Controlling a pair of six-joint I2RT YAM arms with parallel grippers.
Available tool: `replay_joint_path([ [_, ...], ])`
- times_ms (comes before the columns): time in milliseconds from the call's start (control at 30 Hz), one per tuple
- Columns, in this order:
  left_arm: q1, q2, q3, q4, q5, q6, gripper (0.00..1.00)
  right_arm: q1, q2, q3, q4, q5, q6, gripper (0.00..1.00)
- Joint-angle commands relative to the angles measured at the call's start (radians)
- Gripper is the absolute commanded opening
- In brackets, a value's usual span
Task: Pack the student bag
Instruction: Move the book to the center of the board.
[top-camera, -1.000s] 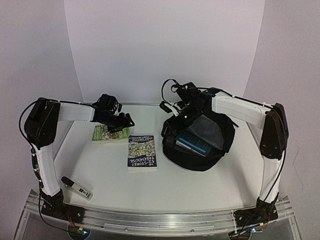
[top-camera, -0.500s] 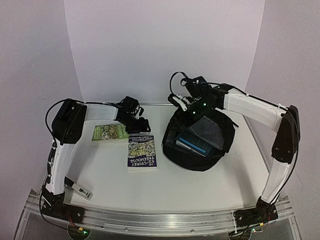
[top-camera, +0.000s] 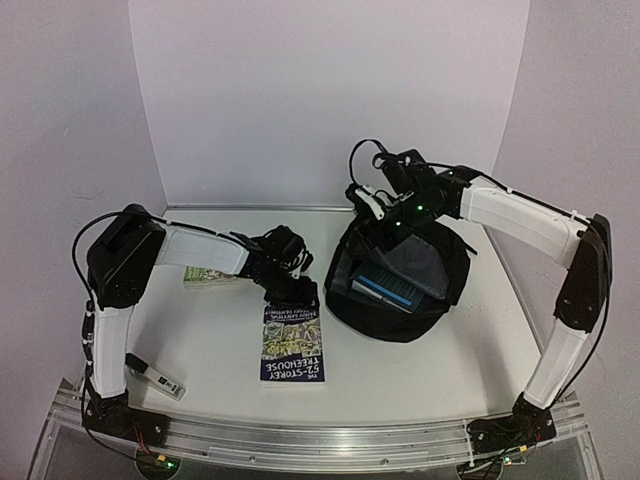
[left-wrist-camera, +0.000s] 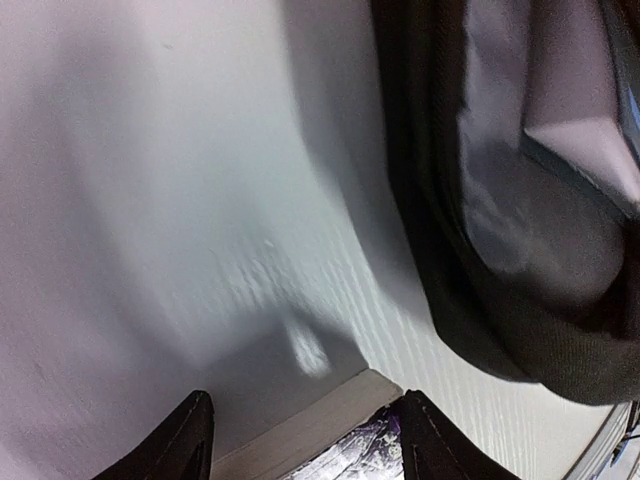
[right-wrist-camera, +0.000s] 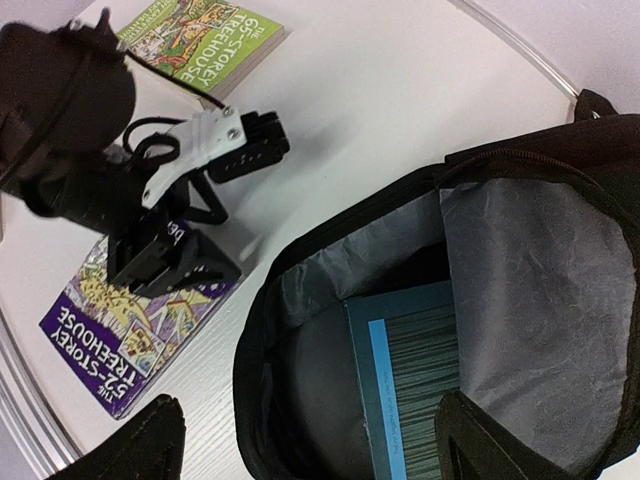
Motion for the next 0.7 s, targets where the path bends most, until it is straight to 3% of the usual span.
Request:
replay_joint_path([
  [0, -0.051, -0.084, -0.079, -0.009, -0.023, -0.077, 0.67, -0.003, -0.042, 0.001, 0.003, 0.002, -0.013, 0.87],
  [133, -0.014, -0.200, -0.116, -0.012, -0.112, -0.088, 0.79, -0.003, -0.034, 0.001, 0.004, -0.013, -0.008, 0.87],
  [333, 0.178, -0.319, -0.127, -0.004, -0.218, -0.098, 0.88, -0.003, -0.038, -0.010, 0.003, -0.023, -0.007, 0.87],
  [433, 0.261, -0.295, -0.060, -0.020, -0.271, -0.049, 0.90, -0.004, -0.041, -0.015, 0.003, -0.025, -0.007, 0.87],
  [667, 0.391, -0.091, 0.168, -0.056, -0.234, 0.037, 0.91, -0.003, -0.052, -0.029, 0.003, -0.021, -0.010, 0.87],
])
